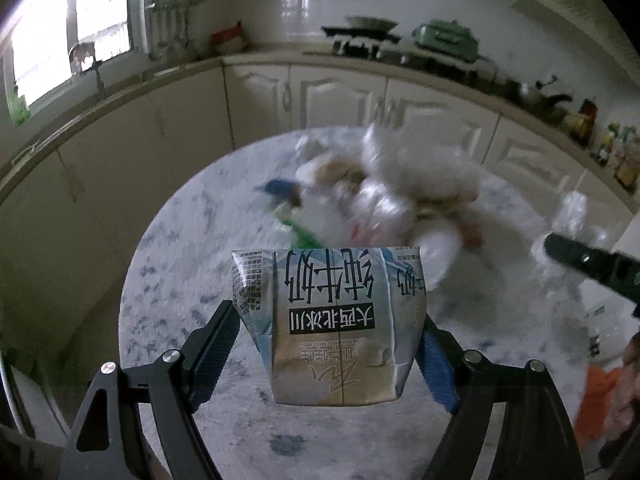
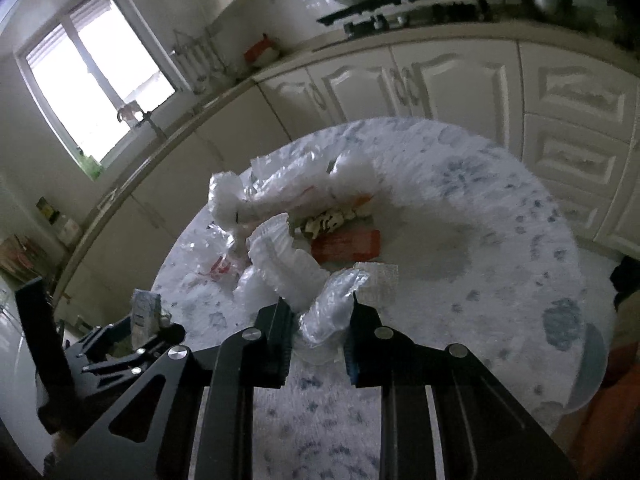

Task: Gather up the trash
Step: 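Carry the clear plastic bag with the right gripper toward the floor bin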

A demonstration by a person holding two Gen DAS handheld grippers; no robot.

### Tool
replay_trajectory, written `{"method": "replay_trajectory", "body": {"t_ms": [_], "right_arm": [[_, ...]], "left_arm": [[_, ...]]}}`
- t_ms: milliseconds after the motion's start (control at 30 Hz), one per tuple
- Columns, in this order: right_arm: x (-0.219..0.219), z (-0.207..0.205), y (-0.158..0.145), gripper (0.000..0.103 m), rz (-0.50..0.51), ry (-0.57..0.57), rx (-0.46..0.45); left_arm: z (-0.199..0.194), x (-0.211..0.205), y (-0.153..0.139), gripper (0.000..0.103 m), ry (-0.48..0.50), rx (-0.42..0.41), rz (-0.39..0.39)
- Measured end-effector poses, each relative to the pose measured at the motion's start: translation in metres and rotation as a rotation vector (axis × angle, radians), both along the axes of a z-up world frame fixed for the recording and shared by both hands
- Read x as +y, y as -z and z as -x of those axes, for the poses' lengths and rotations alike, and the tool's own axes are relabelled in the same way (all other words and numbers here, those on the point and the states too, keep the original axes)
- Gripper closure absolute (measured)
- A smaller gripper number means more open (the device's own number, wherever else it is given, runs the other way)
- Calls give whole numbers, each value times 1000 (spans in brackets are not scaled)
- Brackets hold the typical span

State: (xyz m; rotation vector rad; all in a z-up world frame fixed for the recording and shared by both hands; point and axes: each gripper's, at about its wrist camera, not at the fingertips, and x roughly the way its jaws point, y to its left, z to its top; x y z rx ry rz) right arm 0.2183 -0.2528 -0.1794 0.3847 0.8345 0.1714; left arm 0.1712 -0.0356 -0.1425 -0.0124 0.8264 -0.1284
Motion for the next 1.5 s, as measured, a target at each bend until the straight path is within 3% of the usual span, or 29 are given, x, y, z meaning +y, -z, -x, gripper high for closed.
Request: {"method": "replay_trajectory", "body": {"t_ms": [200,367,600,733,933,1067,1300,1500], "right_arm": [[-25,27,-26,83,-2,38,-69],[-69,54,-49,83,15,124,-118],[-151,102,-63,82,53,303,-138],[-204,135,-58,82,74,433,-115],[-279,171,-29,82,86,603,-36],[-321,177,10,82,45,669,40],[-381,176,89,82,-64,730,173],[-411,165,133,81,-151,746,229]], "left_arm": [[18,-26,-42,24,63,-86,8],[31,-76,-72,24,170,-160,15],[47,-170,-87,24,383,-207,31],[39,-217,-81,24,490,-190,48],[21,-302,-50,24,662,-80,62],[1,-366,-7,24,768,31,26],[-57,-468,71,24,863,206,-66],[-123,-555,133,24,889,319,-116]]}}
